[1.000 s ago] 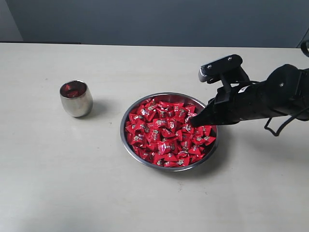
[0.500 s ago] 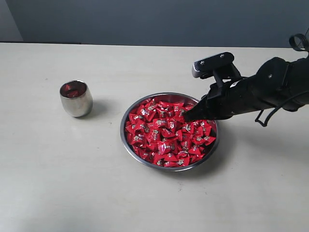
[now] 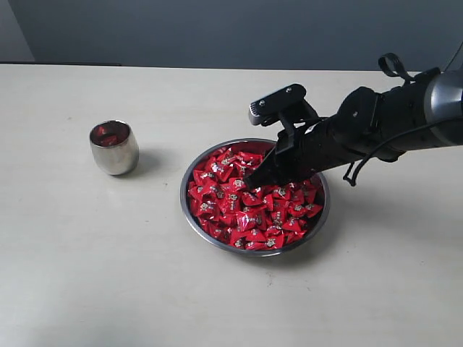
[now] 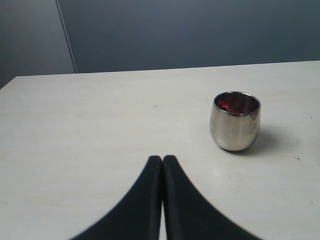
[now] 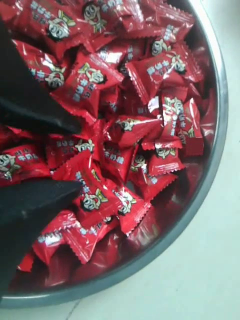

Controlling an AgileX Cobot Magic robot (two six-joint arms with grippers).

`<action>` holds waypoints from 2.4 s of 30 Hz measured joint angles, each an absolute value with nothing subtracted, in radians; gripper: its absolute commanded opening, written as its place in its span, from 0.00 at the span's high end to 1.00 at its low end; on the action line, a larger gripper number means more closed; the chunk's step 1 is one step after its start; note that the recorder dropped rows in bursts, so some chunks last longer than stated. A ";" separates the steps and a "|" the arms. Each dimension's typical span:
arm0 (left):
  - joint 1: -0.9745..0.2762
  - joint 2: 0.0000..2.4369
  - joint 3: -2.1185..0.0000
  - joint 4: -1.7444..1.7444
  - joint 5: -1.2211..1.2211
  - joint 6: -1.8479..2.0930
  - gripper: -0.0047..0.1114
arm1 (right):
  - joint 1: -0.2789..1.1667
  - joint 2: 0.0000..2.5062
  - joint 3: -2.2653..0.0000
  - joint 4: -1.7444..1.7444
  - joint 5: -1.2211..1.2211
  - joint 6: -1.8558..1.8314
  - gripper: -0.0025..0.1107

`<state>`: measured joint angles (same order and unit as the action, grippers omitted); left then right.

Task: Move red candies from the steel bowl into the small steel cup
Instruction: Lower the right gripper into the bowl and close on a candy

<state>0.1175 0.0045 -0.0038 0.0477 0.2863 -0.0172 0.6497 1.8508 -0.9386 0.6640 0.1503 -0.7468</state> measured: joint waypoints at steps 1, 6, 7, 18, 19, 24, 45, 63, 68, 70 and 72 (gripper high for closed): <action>0.118 0.004 -0.004 0.048 0.286 -0.017 0.96 | 0.650 1.851 -0.939 0.664 0.146 -0.747 0.60; 0.118 0.004 -0.004 0.048 0.286 -0.017 0.96 | 0.650 1.851 -0.939 0.697 0.142 -0.747 0.63; 0.118 0.004 -0.004 0.048 0.286 -0.017 0.96 | 0.650 1.851 -0.939 0.714 0.142 -0.747 0.63; 0.118 0.004 -0.004 0.048 0.286 -0.017 0.96 | 0.650 1.877 -0.939 0.786 0.157 -0.747 0.63; 0.118 0.004 -0.004 0.048 0.286 -0.017 0.96 | 0.650 1.883 -0.939 0.788 0.157 -0.747 0.63; 0.118 0.004 -0.004 0.048 0.286 -0.017 0.96 | 0.650 1.907 -0.939 0.788 0.163 -0.747 0.63; 0.118 0.004 -0.004 0.048 0.286 -0.017 0.96 | 0.686 1.911 -0.946 0.821 0.162 -0.748 0.63; 0.118 0.004 -0.004 0.048 0.286 -0.017 0.96 | 0.688 1.911 -0.950 0.821 0.155 -0.748 0.63; 0.118 0.004 -0.004 0.048 0.286 -0.017 0.96 | 0.688 1.911 -0.950 0.821 0.155 -0.748 0.63; 0.118 0.004 -0.004 0.048 0.286 -0.017 0.96 | 0.688 1.911 -0.950 0.821 0.155 -0.748 0.63; 0.118 0.004 -0.004 0.048 0.286 -0.017 0.96 | 0.688 1.911 -0.950 0.821 0.155 -0.748 0.63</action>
